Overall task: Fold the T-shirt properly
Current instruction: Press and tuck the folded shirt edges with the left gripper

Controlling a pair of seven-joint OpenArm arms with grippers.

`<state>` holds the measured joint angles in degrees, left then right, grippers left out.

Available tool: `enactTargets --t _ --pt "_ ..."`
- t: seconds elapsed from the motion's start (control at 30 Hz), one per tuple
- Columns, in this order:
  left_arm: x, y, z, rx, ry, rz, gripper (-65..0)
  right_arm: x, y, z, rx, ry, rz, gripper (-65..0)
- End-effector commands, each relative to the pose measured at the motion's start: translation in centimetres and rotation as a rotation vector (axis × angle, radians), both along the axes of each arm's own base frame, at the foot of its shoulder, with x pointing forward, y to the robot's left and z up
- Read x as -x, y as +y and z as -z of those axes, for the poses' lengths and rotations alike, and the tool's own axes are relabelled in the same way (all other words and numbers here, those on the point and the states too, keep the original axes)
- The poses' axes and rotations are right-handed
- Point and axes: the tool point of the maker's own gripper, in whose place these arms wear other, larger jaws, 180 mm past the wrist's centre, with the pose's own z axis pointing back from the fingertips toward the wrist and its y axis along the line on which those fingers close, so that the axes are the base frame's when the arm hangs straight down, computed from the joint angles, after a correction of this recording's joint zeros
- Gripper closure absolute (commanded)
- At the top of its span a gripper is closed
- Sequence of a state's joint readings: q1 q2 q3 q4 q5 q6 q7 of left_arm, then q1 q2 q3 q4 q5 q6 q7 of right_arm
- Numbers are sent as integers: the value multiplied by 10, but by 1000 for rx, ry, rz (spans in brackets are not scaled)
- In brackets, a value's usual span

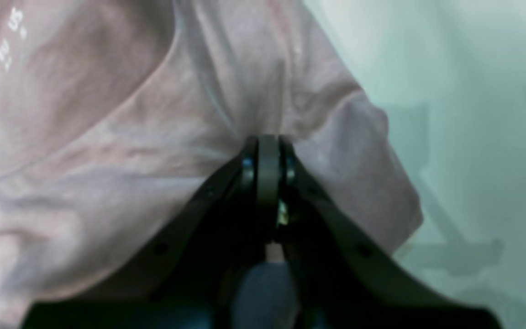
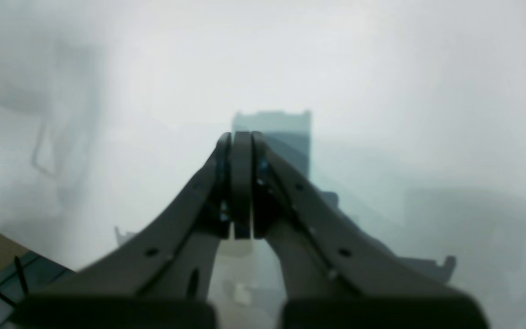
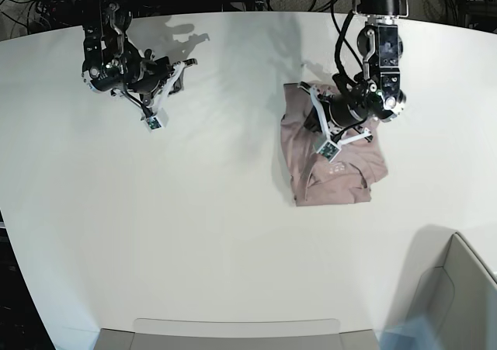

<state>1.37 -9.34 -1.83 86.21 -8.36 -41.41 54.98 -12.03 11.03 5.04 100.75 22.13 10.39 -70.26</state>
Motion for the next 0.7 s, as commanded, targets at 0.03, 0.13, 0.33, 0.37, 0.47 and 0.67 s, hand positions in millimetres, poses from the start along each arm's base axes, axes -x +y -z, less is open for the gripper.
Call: enactTargets --t 0.03,0.13,0.33,0.37,0.47,0.67 --pt "8 45 15 -137 66 -75 0 -7 -1 -6 1 -29 -4 0" --pt "-9 75 3 -181 25 -111 0 -6 -2 -6 4 -28 -5 0" --pt "-12 116 -5 -263 15 -119 0 -6 -1 -6 3 -28 -6 0" --pt "-12 119 -6 -269 14 -121 0 -6 -1 -6 3 -28 -6 0" --pt "-14 123 -11 -280 3 -119 0 -7 -1 -7 3 -33 -9 0" --pt "-37 110 -49 -272 -147 -102 0 -27 9 -29 -46 -179 -8 0"
